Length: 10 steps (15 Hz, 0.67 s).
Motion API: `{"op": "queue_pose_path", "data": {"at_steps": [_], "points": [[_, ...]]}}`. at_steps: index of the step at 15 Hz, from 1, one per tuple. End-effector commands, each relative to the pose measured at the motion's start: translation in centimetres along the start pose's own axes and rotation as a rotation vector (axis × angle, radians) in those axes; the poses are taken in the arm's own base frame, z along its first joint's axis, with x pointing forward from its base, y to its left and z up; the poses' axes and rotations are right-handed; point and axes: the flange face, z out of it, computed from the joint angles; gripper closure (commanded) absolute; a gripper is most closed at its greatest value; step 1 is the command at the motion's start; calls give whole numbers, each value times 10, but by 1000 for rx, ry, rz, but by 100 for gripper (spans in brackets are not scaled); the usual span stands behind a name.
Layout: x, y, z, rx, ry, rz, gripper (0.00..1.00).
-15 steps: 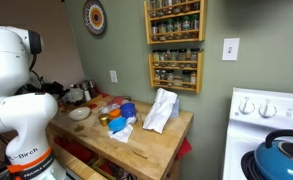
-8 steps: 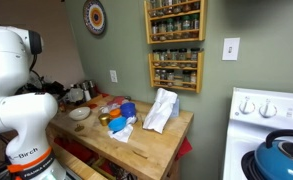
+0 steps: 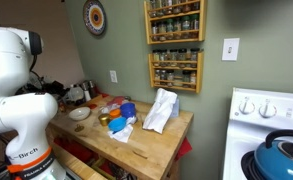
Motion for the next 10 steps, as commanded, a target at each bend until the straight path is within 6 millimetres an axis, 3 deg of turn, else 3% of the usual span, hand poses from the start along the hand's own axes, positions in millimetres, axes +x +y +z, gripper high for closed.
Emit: {"op": "queue_pose_path", "data": {"at_steps": [1,2,3,4,5,10], "points": [[-4,-4,2,-91,29,7,99],[-3,-1,-8,93,-4,-45,99],[-5,-6,1,-94,19,-7,99],[-4,-4,-5,47,-21,-55,99],[-6,-6,-1,-44,-10,-45,99],[-5,-6,-5,23,-15,-63,99]]}}
